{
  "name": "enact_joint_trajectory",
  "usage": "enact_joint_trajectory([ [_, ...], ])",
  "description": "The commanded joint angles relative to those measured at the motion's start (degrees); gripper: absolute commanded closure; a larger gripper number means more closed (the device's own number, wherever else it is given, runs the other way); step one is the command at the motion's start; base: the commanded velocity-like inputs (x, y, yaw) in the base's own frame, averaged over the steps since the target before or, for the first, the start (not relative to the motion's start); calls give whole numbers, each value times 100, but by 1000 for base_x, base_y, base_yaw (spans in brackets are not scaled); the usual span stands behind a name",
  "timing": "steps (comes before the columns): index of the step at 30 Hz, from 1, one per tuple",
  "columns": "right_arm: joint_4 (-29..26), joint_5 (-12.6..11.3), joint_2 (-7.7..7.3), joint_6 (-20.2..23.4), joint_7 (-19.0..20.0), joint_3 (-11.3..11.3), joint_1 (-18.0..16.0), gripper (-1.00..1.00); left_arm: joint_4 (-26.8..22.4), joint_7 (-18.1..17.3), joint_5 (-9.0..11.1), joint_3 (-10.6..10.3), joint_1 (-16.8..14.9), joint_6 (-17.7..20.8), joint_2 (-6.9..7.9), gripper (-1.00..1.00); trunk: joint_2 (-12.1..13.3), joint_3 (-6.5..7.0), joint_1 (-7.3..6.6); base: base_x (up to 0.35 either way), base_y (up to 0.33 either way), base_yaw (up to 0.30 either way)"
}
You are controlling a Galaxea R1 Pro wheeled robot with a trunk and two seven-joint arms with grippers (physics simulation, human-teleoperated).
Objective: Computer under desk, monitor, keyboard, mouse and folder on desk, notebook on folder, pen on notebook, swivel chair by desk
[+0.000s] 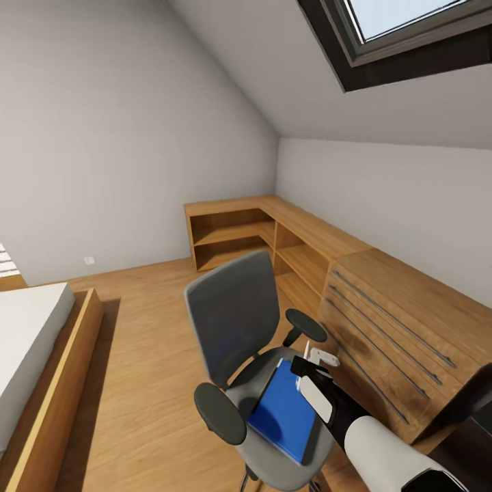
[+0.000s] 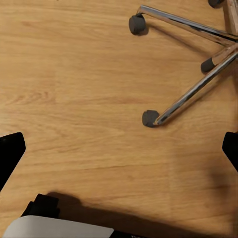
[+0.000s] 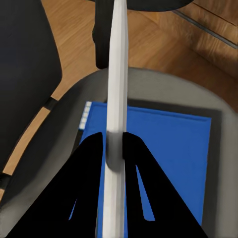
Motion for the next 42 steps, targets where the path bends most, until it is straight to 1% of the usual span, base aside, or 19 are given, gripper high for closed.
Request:
enact_joint_trajectory([
  [1,-10,-26,-5,15,-45,40,-4,100,10,-37,61,-30,-4,-14,0,-100,-4,-5,0,0,0,0],
  [7,-2,-36,11,-21,-47,52,-4,100,13,-28,63,-25,-4,-6,35,-100,-4,-1,0,0,0,-54],
  [12,2,-32,129,-24,-41,44,-4,100,13,-26,62,-32,-4,-8,38,-100,-4,-3,0,0,0,-210],
  [14,2,-33,146,-24,-40,43,-4,100,16,-22,62,-30,-4,-6,41,-100,-4,-4,0,0,0,-94],
  [19,2,-39,153,-16,-33,42,-4,100,18,-14,68,-29,-5,-5,110,-100,-4,-4,0,0,0,-20],
  [20,-12,-33,151,-7,-47,44,-4,100,18,-16,70,-30,-5,-5,153,-100,-4,-4,0,0,0,0],
  [23,-51,-32,146,43,-50,54,-4,100,18,-17,70,-31,-4,-8,157,-100,-4,-4,0,0,0,0],
  [26,-214,-28,139,261,-65,47,-4,100,18,-17,70,-32,-4,-8,157,-100,-4,-4,0,0,0,0],
  [27,-310,-26,133,415,-73,42,-4,100,18,-17,70,-32,-4,-8,156,-100,-4,-4,0,0,0,0],
  [28,-481,-23,119,720,-83,33,-4,100,18,-17,70,-32,-4,-7,160,-100,-4,-4,0,0,0,0],
  [32,-796,-15,97,1273,-97,25,-4,100,18,-17,70,-32,-6,-5,157,-100,-4,-4,0,0,0,0],
  [39,-1076,-38,59,1619,-101,19,-4,100,18,-20,70,-32,-5,-5,159,-100,-4,-4,0,0,0,0],
  [42,-1399,-56,-1,2103,-96,11,0,100,18,-24,69,-31,-4,-5,157,-100,-4,-4,0,0,0,0],
])
